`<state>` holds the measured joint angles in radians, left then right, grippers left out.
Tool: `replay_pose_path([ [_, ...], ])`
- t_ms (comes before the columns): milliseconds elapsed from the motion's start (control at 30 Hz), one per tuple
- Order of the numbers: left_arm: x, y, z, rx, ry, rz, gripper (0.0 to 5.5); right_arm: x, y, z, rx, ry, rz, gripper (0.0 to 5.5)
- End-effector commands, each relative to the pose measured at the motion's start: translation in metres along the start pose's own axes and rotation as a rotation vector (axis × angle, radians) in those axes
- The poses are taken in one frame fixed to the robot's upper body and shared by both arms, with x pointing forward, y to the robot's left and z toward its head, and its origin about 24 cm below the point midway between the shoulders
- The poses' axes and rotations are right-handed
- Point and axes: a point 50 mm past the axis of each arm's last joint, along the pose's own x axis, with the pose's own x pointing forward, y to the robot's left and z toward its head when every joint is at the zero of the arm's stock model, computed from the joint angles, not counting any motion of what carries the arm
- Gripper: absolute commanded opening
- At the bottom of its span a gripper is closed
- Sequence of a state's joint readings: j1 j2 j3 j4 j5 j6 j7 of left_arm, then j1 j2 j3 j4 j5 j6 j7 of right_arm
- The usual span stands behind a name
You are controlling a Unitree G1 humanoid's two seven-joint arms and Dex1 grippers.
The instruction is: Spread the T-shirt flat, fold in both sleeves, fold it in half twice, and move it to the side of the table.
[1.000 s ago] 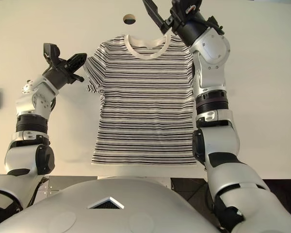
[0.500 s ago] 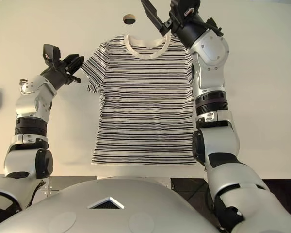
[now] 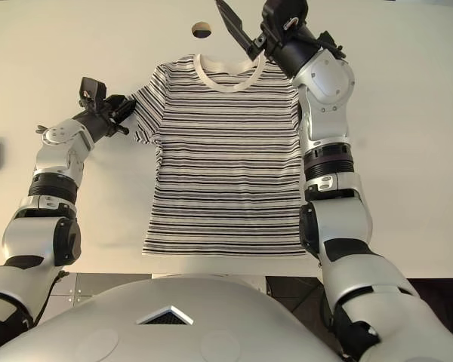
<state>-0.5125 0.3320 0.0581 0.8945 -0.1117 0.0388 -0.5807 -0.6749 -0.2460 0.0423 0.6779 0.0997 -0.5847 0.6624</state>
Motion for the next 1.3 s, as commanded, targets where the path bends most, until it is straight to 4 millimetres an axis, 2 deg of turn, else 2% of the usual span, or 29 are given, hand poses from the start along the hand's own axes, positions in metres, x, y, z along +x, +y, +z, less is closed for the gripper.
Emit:
replay_pose_path([
  [33,-0.002,-0.001,-0.013,-0.021,0.06,-0.007,0.93,-0.001,0.0,0.001,-0.019,0.0,0.013,3.34],
  [233,-0.002,-0.003,-0.013,-0.014,0.059,-0.028,0.13,-0.001,0.0,0.002,-0.019,-0.003,0.013,3.34],
  [400,-0.001,-0.004,-0.001,-0.031,-0.003,-0.023,0.13,-0.001,0.0,0.002,-0.018,-0.003,0.01,3.34],
  [600,-0.004,-0.008,0.024,-0.102,-0.118,-0.056,0.13,0.0,0.0,0.001,-0.015,-0.003,0.009,3.34],
  [733,-0.003,-0.023,0.037,-0.15,-0.178,-0.135,0.13,0.001,0.0,0.001,-0.01,-0.003,0.003,3.34],
  [900,0.003,-0.047,0.043,-0.184,-0.2,-0.215,0.13,-0.001,-0.006,0.001,-0.008,-0.005,-0.024,3.34],
  [1033,0.01,-0.08,0.051,-0.215,-0.22,-0.315,0.13,-0.012,-0.023,-0.001,-0.024,0.03,-0.084,3.34],
  [1167,0.013,-0.095,0.049,-0.242,-0.203,-0.353,0.13,-0.022,-0.029,-0.004,-0.032,0.054,-0.107,3.34],
  [1300,0.018,-0.103,0.038,-0.269,-0.162,-0.357,0.13,-0.035,-0.039,-0.007,-0.03,0.085,-0.149,3.34],
])
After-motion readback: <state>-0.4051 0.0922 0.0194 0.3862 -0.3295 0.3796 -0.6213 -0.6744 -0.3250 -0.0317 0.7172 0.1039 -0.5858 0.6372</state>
